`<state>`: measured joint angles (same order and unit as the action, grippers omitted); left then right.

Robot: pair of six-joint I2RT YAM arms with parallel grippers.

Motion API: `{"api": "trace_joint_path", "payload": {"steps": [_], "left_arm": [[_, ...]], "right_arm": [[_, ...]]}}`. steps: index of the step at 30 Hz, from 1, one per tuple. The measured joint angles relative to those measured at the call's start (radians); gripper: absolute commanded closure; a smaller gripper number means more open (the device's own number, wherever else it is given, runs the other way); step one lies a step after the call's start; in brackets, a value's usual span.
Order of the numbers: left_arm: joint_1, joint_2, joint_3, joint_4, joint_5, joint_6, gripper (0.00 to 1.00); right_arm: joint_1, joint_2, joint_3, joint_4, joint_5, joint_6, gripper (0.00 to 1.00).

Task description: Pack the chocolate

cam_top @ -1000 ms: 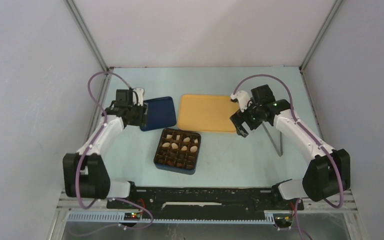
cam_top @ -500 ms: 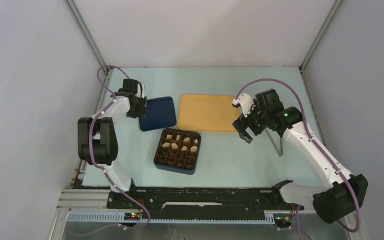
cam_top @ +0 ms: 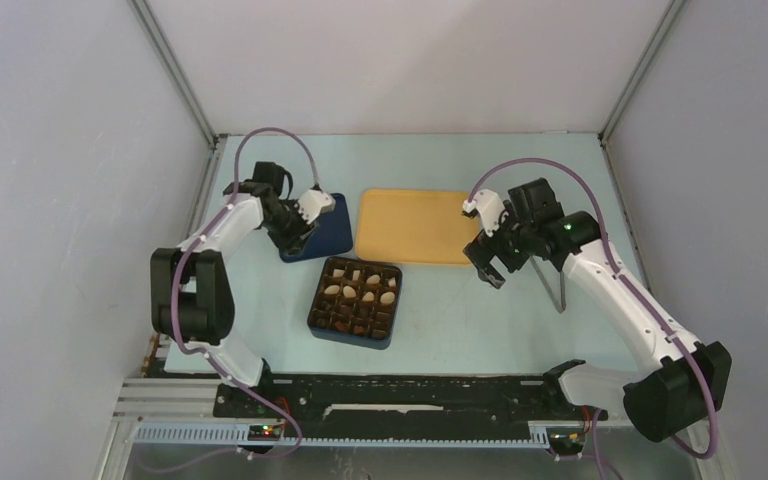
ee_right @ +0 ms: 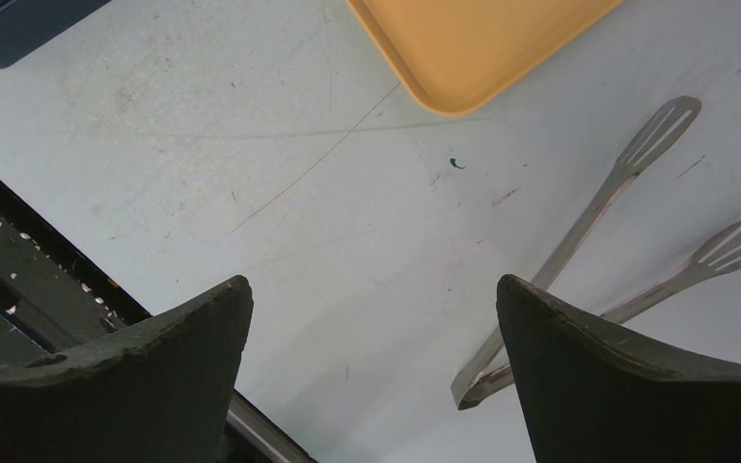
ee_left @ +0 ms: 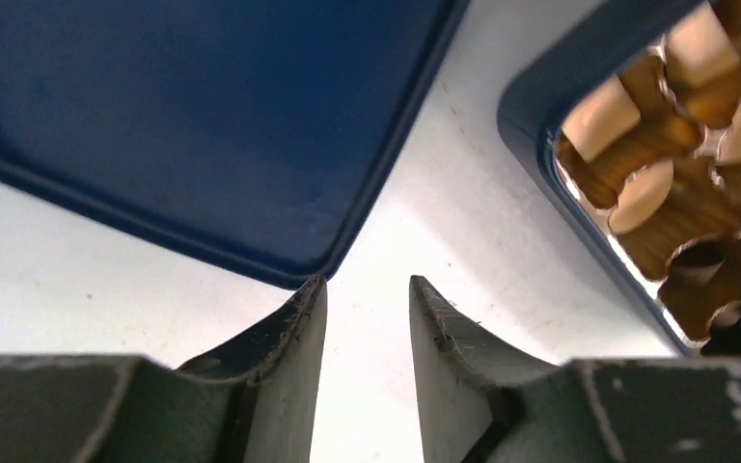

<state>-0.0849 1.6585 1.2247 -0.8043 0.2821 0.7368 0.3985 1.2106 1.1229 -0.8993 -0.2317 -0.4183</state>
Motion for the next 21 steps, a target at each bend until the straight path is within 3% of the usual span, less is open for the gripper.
{"api": "trace_joint_path", "payload": {"steps": [4,8,15,21], "left_arm": [[0.000,0.032,0.000,-0.055,0.031,0.174,0.63],[-0.001,0.102,0.001,-0.058,0.037,0.245,0.66],[-0.019,0.165,0.000,-0.010,0.000,0.267,0.72],[-0.039,0.165,-0.001,0.051,-0.054,0.267,0.88]], "right_arm": [[-0.002,0.003,0.000,-0.007,-0.001,-0.001,0.00],[-0.005,0.004,0.000,-0.010,-0.001,-0.001,0.00],[-0.010,0.028,0.000,-0.011,-0.004,-0.002,0.01],[-0.011,0.062,0.000,-0.011,-0.008,-0.002,0.01]]}}
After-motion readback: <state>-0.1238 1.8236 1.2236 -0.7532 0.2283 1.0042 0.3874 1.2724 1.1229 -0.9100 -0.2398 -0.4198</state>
